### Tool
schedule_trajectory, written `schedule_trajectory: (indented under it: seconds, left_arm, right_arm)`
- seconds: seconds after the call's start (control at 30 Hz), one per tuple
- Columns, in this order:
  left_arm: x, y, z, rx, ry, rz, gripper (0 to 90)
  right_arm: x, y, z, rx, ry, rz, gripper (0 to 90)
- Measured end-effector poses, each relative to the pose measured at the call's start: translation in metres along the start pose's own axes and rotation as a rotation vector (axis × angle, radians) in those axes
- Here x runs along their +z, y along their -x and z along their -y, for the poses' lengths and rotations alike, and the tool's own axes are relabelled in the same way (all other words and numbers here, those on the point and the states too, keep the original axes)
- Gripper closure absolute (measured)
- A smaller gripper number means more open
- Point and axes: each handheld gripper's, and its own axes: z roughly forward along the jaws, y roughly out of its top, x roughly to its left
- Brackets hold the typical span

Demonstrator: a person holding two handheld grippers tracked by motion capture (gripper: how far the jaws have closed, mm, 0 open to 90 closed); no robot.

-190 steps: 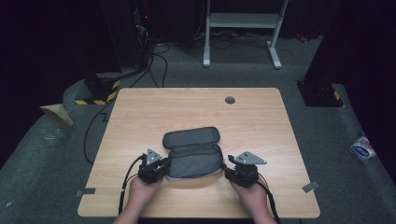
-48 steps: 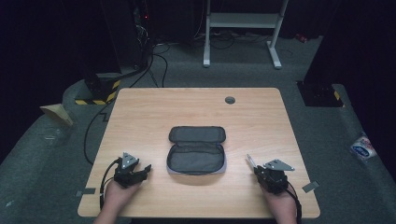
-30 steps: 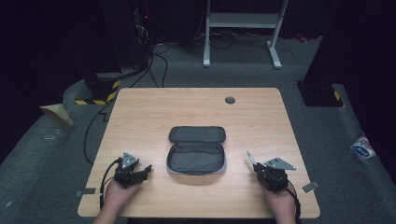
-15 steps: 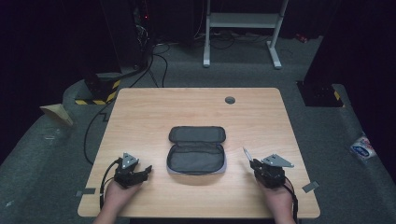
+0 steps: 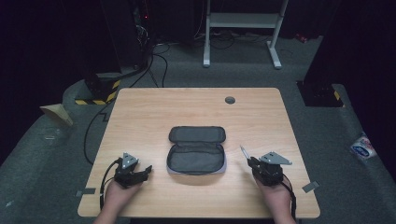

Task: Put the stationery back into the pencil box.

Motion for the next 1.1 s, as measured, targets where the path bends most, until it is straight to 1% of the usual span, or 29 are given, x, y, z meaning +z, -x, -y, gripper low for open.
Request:
schedule_trajectory:
  seconds: [0.23,0.27,0.33,0.37,0.43,0.57,0.67,0.73,0.77,0.87,1.0,1.07,1.1]
  left_arm:
    - [0.000,0.000,0.000,-0.001,0.000,0.001,32.5]
    - [0.000,0.000,0.000,-0.001,0.000,0.001,32.5]
    - [0.000,0.000,0.000,-0.001,0.000,0.001,32.5]
    - [0.000,0.000,0.000,-0.001,0.000,0.001,32.5]
    - [0.000,0.000,0.000,-0.001,0.000,0.001,32.5]
    - [0.000,0.000,0.000,-0.002,0.000,0.002,32.3]
    - [0.000,0.000,0.000,-0.002,0.000,0.003,32.1]
    - [0.000,0.000,0.000,-0.002,0.000,0.003,32.0]
    - [0.000,0.000,0.000,-0.002,-0.001,0.003,32.0]
    - [0.000,0.000,0.000,-0.001,-0.001,0.003,31.9]
    - [0.000,0.000,0.000,-0.001,-0.001,0.003,31.9]
    - [0.000,0.000,0.000,-0.001,-0.001,0.003,31.9]
    - [0.000,0.000,0.000,-0.001,-0.001,0.003,31.9]
  right_arm:
    - [-0.001,-0.001,-0.010,-0.008,0.002,0.002,78.5]
    - [-0.001,0.000,-0.011,-0.015,0.005,0.003,78.5]
    - [-0.002,0.000,-0.014,-0.004,0.006,-0.003,78.5]
    - [-0.002,0.001,-0.015,-0.014,0.012,-0.004,78.6]
    - [-0.003,0.000,-0.017,-0.005,0.013,-0.006,78.5]
    - [-0.003,0.000,-0.022,-0.018,0.025,-0.007,78.5]
    - [-0.003,0.000,-0.026,-0.015,0.028,-0.010,78.6]
    - [-0.003,0.000,-0.029,-0.025,0.032,-0.011,78.6]
    - [-0.003,0.000,-0.030,-0.020,0.031,-0.011,78.5]
    - [-0.003,0.000,-0.032,-0.035,0.036,-0.012,78.5]
    - [-0.002,0.000,-0.034,-0.038,0.035,-0.011,78.6]
    - [-0.002,-0.001,-0.035,-0.030,0.033,-0.011,78.6]
    - [-0.001,0.000,-0.036,-0.038,0.037,-0.012,78.5]
